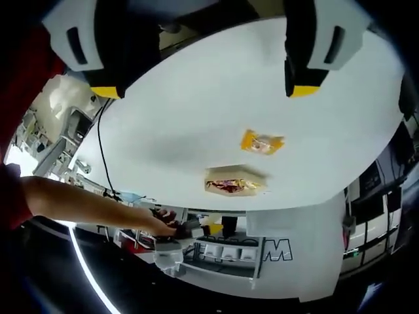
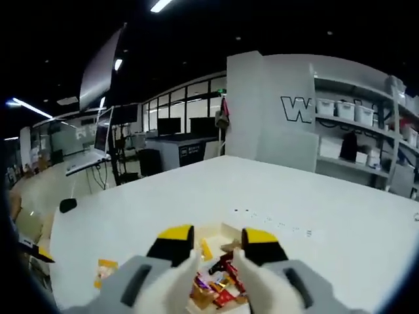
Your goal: Place the target food into the container with the food tongs after gripping and lifting it, then release it inside without dropping or visibly crushing the food.
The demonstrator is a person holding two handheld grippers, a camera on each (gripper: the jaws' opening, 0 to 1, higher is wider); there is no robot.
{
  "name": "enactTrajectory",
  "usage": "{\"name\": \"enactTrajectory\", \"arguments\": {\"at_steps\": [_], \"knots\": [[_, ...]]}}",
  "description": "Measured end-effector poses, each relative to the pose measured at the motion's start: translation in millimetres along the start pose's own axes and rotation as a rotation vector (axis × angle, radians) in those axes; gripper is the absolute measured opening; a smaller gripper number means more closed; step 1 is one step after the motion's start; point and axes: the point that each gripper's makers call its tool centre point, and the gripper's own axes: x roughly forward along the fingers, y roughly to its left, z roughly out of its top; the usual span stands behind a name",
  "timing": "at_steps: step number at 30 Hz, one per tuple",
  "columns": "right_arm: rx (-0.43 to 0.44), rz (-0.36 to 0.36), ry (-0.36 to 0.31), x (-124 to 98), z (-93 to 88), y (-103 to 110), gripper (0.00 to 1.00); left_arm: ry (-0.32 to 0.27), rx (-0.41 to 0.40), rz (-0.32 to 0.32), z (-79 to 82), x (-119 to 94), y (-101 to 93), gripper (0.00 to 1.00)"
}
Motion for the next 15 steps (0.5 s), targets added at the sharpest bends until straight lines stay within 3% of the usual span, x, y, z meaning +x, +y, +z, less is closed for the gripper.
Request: {"name": "enactTrajectory", "arguments": {"at_steps": [15], "knots": [[0.013,0.009,0.012,-9.7,-6.1,6.5,0.24,-0.011,0.007,-0.003,2.3,-2.3,-4.0,0.99]]}}
